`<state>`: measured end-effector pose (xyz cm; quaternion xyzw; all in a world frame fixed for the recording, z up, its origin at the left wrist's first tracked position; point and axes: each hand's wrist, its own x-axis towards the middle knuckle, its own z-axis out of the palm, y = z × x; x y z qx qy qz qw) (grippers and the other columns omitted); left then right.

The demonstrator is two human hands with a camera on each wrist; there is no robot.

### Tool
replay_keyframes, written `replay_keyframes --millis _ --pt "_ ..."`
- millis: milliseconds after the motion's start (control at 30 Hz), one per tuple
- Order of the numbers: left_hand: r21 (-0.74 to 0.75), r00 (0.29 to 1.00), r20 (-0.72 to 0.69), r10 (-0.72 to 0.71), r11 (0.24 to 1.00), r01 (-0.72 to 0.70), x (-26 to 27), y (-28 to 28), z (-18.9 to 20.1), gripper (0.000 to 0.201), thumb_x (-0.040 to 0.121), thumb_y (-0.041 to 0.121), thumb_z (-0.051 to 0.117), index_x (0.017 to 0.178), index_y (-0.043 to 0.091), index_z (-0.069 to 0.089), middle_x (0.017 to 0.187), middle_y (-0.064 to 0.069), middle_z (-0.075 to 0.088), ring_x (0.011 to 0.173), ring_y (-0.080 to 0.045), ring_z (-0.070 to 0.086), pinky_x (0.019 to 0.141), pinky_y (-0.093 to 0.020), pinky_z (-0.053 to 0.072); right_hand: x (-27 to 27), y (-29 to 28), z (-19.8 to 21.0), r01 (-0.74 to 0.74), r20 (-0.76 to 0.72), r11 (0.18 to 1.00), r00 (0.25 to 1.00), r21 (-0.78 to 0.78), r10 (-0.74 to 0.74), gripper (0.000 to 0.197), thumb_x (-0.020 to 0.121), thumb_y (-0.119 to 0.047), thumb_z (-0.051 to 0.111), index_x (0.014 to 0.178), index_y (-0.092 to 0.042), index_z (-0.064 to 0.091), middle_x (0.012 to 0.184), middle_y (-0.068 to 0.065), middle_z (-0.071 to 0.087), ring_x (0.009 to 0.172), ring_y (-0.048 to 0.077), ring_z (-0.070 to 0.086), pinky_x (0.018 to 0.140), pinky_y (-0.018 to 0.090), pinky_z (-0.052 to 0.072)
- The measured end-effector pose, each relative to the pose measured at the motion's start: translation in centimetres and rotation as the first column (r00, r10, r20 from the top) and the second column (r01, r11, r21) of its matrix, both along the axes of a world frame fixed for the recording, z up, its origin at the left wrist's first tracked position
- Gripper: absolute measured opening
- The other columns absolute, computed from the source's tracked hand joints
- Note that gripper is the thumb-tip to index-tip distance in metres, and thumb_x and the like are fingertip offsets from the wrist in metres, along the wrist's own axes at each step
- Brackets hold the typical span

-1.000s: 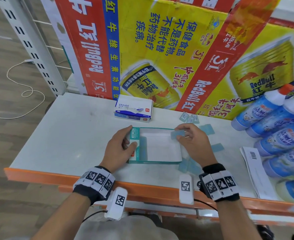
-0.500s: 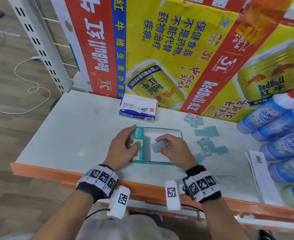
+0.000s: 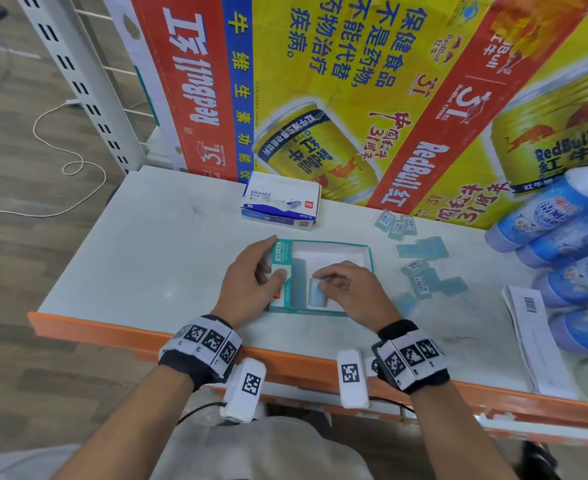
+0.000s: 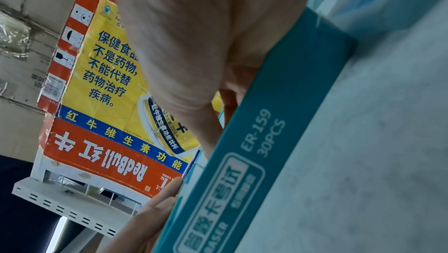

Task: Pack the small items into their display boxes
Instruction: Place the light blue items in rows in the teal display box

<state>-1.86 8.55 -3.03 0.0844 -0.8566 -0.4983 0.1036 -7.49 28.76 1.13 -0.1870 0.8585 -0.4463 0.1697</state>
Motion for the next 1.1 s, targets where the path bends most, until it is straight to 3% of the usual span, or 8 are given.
replay_keyframes --millis 367,467,667,767,833,967,1033,1100 --pt "-0.007 1.0 -0.027 0.01 1.0 -0.01 -0.1 -0.1 -0.2 0.054 0.086 0.02 0.066 0.136 0.025 0.046 0.108 0.009 0.058 0.082 -0.002 0.053 0.066 -0.008 0.046 0.0 0.0 0.3 0.02 0.086 0.999 0.996 -0.028 -0.017 0.011 0.084 -0.009 0.066 0.095 -0.01 0.07 0.093 0.0 0.069 0.082 0.016 0.066 0.079 0.02 0.05" --pt "-0.019 0.999 -0.033 0.01 1.0 -0.011 0.0 0.1 -0.1 0.054 0.086 0.023 0.065 0.136 0.023 0.046 0.108 0.008 0.058 0.078 -0.005 0.054 0.065 -0.006 0.044 0.2 -0.2 0.0 0.023 0.032 1.0 0.999 0.015 -0.023 0.009 0.083 -0.01 0.067 0.092 -0.012 0.069 0.092 0.003 0.065 0.076 0.014 0.063 0.078 0.021 0.049" --pt "-0.047 0.999 -0.025 0.024 0.999 -0.025 0.0 0.2 0.2 0.057 0.081 0.036 0.057 0.136 0.024 0.046 0.107 0.009 0.06 0.076 -0.007 0.056 0.065 -0.006 0.044 0.2 -0.6 -0.6 0.044 -0.067 0.994 0.997 0.095 -0.038 0.005 0.078 -0.014 0.071 0.082 -0.017 0.069 0.079 -0.008 0.055 0.068 0.011 0.056 0.077 0.029 0.051" --pt "-0.032 0.998 0.005 0.064 0.997 -0.064 0.0 0.3 0.2 0.062 0.08 0.038 0.056 0.139 0.026 0.043 0.108 0.025 0.056 0.076 -0.008 0.059 0.064 -0.007 0.047 0.2 -0.7 -0.7 0.058 -0.085 0.992 0.995 0.112 -0.048 0.006 0.078 -0.016 0.07 0.083 -0.018 0.068 0.081 -0.008 0.055 0.071 0.011 0.056 0.078 0.031 0.051" --pt "-0.025 0.996 0.023 0.087 0.996 -0.087 0.0 0.4 0.4 0.06 0.081 0.039 0.056 0.138 0.027 0.044 0.105 0.031 0.054 0.078 -0.008 0.061 0.065 -0.012 0.051 0.4 -0.9 -0.5 0.05 -0.108 0.988 0.994 0.144 -0.035 0.009 0.08 -0.02 0.069 0.089 -0.018 0.068 0.084 -0.008 0.054 0.074 0.009 0.054 0.078 0.029 0.049" --pt "-0.061 0.994 0.039 0.1 0.993 -0.097 0.2 0.6 0.5 0.055 0.082 0.04 0.054 0.135 0.026 0.049 0.107 0.017 0.059 0.083 -0.011 0.064 0.066 -0.016 0.053 0.1 0.1 0.7 0.056 -0.088 0.998 0.994 -0.037 -0.059 0.014 0.085 -0.017 0.066 0.098 -0.013 0.067 0.09 -0.002 0.056 0.076 0.008 0.058 0.074 0.012 0.046" --pt "-0.044 0.992 0.043 0.121 0.992 -0.119 0.2 0.8 0.6 0.054 0.082 0.038 0.054 0.133 0.025 0.051 0.107 0.013 0.061 0.082 -0.01 0.063 0.065 -0.013 0.052 -0.6 1.9 1.5 0.132 -0.081 0.979 0.986 -0.153 -0.145 0.011 0.086 -0.01 0.063 0.095 -0.013 0.067 0.09 0.0 0.063 0.072 0.0 0.057 0.069 0.008 0.045" --pt "-0.031 0.99 0.029 0.14 0.99 -0.139 0.2 1.0 0.8 0.051 0.08 0.035 0.055 0.129 0.022 0.055 0.105 0.009 0.064 0.083 -0.009 0.062 0.067 -0.015 0.052 -1.8 4.5 2.1 0.213 -0.114 0.965 0.966 -0.153 -0.232 0.012 0.086 -0.007 0.061 0.092 -0.014 0.068 0.086 -0.004 0.066 0.071 -0.005 0.056 0.068 0.005 0.043"
